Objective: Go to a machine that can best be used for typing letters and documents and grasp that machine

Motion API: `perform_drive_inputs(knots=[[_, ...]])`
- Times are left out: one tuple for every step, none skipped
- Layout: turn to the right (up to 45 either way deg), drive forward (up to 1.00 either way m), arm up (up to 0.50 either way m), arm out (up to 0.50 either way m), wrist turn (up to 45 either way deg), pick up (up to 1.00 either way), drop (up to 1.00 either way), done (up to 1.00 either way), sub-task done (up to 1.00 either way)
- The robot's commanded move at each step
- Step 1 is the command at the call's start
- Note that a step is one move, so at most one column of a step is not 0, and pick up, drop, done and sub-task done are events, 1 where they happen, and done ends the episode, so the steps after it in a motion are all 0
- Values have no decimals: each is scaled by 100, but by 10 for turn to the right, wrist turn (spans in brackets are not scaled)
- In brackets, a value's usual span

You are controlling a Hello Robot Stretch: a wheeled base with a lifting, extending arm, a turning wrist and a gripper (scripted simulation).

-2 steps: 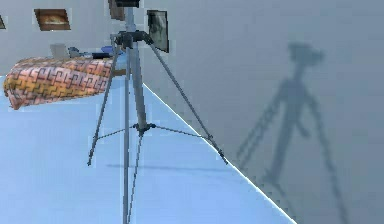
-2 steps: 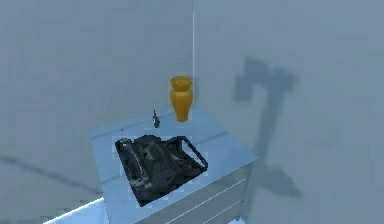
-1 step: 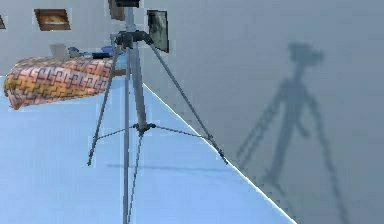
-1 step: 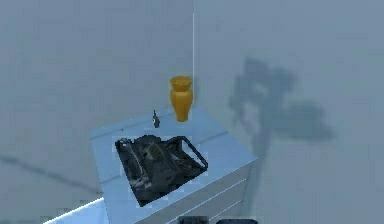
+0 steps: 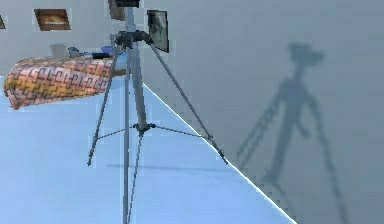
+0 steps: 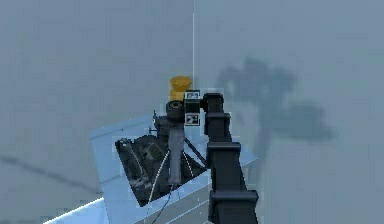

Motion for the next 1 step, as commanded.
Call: perform_drive_inputs(knots=[[0, 0, 0, 0, 450, 0, 0, 0, 0]])
